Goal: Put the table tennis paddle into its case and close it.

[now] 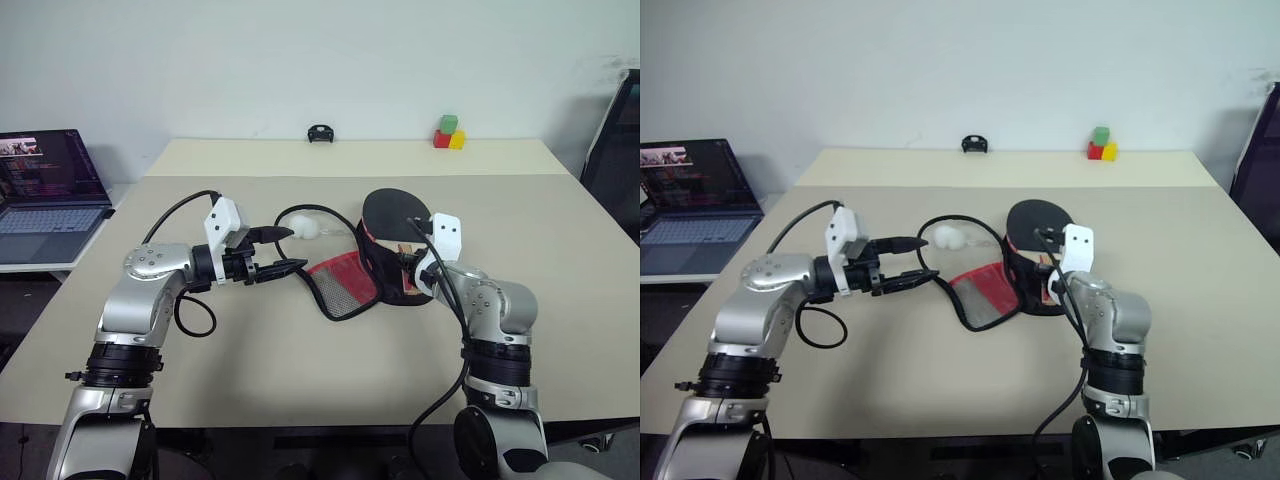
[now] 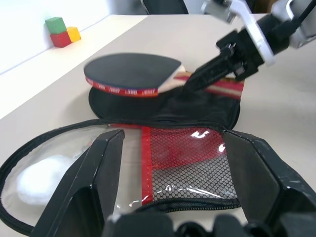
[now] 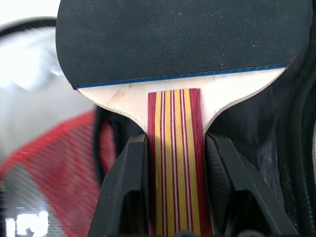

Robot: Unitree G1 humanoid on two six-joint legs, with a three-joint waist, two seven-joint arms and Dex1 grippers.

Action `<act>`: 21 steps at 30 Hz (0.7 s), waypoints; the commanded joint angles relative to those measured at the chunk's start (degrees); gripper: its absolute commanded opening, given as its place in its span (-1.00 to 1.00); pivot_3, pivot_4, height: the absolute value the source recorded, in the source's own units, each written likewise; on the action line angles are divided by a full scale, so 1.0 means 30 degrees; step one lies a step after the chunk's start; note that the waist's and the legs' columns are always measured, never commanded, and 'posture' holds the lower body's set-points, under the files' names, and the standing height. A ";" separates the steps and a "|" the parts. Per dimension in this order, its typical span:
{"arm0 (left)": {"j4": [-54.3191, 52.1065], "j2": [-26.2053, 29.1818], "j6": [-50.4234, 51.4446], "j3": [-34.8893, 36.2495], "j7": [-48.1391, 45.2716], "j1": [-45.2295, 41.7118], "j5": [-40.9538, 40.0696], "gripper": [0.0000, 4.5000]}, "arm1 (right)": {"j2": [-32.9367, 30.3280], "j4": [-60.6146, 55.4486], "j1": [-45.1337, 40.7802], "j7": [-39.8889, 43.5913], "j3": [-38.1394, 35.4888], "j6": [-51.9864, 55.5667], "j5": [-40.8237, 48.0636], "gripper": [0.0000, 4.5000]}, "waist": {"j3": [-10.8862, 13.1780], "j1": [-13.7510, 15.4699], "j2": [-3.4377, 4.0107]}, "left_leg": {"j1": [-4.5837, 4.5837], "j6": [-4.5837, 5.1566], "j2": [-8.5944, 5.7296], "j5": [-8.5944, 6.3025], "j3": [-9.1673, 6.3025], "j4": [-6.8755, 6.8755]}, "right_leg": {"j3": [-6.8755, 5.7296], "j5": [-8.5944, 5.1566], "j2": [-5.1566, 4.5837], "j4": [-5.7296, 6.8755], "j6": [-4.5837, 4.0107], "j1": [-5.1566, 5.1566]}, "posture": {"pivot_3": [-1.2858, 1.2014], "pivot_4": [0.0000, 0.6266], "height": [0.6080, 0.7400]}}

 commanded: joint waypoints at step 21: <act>-0.0943 0.0177 0.0044 0.0449 0.0315 0.0144 -0.0530 0.54 | -0.0001 0.3460 -0.0556 -0.0356 0.0812 -0.4005 -0.0832 -0.15 | -0.0001 -0.0189 -0.0001 | 0.0027 0.0006 0.0001 0.0003 -0.0001 0.0026 | 0.0004 0.0000 0.0000 0.0106 0.0000 0.0000 | 0.03 -0.52 1.00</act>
